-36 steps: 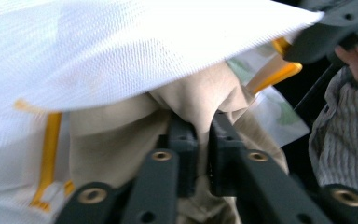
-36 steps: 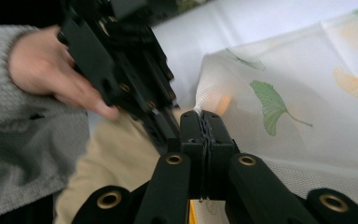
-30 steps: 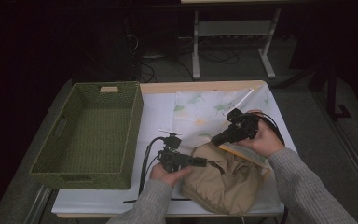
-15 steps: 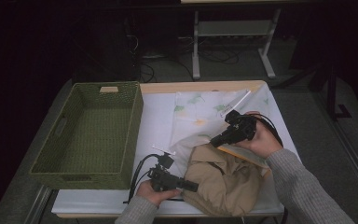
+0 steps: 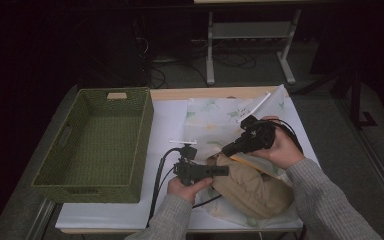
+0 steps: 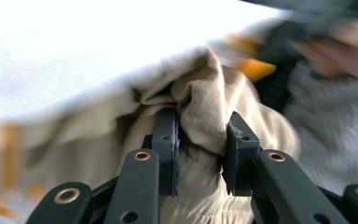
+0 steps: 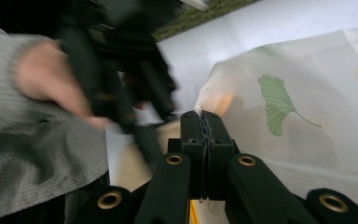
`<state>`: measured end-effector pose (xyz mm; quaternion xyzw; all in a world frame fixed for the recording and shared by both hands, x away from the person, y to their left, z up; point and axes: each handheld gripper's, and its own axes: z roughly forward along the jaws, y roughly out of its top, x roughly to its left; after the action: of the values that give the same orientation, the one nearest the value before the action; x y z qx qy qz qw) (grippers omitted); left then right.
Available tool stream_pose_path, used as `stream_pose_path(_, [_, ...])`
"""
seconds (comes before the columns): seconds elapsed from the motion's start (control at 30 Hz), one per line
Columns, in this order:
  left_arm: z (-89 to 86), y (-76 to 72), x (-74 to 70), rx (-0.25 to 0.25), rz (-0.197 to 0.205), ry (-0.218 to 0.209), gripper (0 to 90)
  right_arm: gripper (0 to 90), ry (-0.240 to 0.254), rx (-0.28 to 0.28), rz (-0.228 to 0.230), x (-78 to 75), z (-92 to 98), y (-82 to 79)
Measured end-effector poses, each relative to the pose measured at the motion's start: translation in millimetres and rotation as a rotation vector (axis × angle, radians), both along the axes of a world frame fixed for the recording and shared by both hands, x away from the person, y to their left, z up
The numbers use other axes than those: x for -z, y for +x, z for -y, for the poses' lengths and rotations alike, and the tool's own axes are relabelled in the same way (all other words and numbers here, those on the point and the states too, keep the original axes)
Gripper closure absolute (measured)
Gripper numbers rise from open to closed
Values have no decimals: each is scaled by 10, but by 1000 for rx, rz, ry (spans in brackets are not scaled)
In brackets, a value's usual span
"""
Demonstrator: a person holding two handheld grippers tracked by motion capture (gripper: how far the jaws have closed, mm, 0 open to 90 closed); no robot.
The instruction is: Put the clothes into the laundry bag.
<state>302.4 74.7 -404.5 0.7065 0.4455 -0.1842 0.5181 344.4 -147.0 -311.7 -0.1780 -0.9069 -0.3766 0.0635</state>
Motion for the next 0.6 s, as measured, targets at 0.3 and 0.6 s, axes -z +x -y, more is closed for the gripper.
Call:
stream_pose_path(0.3, [-178, 11, 304, -87, -59, 64, 494, 884, -56, 21, -43, 236, 70, 43])
stream_pose_path(0.6, [-346, -110, 325, 3, -73, 145, 344, 884, -56, 33, -56, 315, 71, 88])
